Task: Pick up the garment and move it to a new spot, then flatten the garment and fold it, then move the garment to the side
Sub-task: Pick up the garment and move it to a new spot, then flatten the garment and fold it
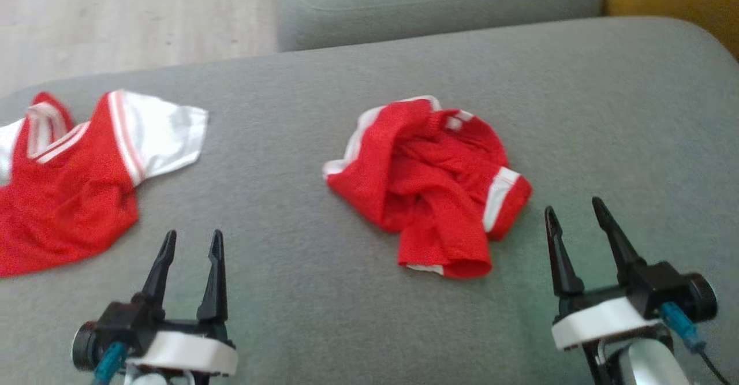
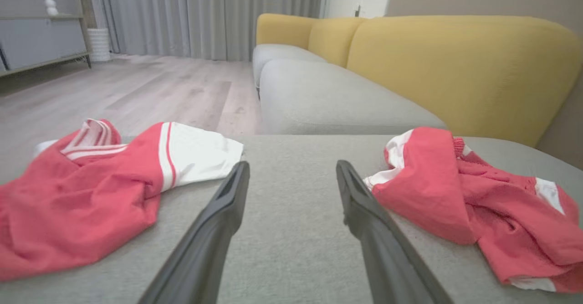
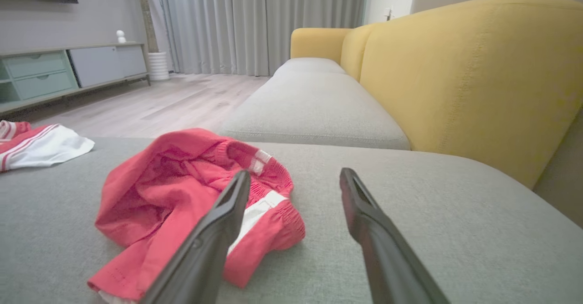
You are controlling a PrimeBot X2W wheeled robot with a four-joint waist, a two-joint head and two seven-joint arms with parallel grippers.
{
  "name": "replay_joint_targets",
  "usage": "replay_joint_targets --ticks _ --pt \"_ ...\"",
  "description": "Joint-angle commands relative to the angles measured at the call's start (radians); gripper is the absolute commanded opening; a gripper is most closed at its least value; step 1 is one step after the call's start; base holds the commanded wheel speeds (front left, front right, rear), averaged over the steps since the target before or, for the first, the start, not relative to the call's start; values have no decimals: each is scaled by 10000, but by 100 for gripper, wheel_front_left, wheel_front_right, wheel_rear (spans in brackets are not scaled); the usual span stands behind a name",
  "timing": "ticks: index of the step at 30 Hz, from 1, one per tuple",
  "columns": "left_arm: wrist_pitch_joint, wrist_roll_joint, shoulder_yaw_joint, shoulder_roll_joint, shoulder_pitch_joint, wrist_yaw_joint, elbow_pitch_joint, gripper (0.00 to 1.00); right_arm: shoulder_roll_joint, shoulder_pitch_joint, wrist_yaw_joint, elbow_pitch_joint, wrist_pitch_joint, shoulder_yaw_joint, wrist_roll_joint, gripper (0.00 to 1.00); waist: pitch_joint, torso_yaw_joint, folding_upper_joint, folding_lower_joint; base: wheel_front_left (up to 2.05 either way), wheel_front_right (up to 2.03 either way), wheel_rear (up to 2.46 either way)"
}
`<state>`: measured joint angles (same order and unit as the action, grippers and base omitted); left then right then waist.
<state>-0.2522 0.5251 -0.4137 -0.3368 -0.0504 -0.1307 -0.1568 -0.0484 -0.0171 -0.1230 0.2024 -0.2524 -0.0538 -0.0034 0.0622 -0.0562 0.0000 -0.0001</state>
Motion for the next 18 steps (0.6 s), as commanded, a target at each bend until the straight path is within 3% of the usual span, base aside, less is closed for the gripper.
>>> replay_joint_targets --ticks 1,8,18 --pt "-94 -370 691 16 -249 126 319 100 -18 -40 -77 -220 -94 -142 -118 100 -199 503 0 1 0 0 0" --pt "-94 -1509 1657 801 478 924 -109 100 -18 257 -77 316 -94 165 -121 100 -395 788 0 1 0 0 0" --pt "-95 -2298 3145 1767 903 1681 -647 100 -18 367 -77 658 -94 294 242 100 -577 859 0 1 0 0 0"
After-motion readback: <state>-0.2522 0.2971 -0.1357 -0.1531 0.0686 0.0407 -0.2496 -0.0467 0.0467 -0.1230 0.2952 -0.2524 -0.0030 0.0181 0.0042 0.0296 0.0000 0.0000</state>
